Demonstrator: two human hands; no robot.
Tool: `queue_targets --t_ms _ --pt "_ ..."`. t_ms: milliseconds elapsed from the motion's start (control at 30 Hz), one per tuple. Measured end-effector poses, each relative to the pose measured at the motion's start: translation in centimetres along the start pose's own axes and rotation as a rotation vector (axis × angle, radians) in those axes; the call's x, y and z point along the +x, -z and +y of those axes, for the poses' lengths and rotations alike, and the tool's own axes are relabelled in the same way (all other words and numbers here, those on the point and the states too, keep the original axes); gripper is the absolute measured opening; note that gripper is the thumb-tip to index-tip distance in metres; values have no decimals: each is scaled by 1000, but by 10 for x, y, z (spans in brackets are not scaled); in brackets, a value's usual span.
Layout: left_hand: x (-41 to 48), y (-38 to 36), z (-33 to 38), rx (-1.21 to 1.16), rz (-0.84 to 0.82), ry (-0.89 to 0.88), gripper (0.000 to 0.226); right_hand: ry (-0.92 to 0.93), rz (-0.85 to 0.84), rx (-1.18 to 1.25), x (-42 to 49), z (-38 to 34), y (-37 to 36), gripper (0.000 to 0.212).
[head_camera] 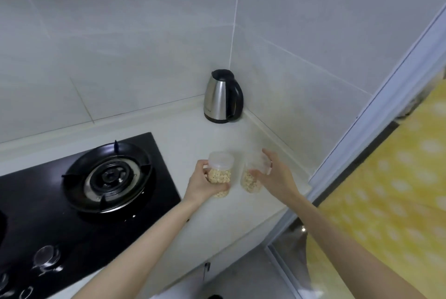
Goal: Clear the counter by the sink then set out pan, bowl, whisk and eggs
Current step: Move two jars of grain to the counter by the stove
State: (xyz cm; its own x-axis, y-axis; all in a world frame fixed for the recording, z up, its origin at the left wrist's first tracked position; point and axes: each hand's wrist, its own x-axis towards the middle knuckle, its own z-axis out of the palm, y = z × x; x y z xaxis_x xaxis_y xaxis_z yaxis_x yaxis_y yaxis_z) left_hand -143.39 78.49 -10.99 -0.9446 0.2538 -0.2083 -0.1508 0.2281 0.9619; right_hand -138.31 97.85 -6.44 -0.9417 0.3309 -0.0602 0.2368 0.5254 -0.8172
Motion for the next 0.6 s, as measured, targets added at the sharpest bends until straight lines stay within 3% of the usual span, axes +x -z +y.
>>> queue_targets --t_ms 267,600 --pt "82 -30 -9 1 70 92 73 10 -91 -146 115 31 4 71" --pt "150 -59 -10 -22 289 103 69 93 -188 -246 248 61 -17 71"
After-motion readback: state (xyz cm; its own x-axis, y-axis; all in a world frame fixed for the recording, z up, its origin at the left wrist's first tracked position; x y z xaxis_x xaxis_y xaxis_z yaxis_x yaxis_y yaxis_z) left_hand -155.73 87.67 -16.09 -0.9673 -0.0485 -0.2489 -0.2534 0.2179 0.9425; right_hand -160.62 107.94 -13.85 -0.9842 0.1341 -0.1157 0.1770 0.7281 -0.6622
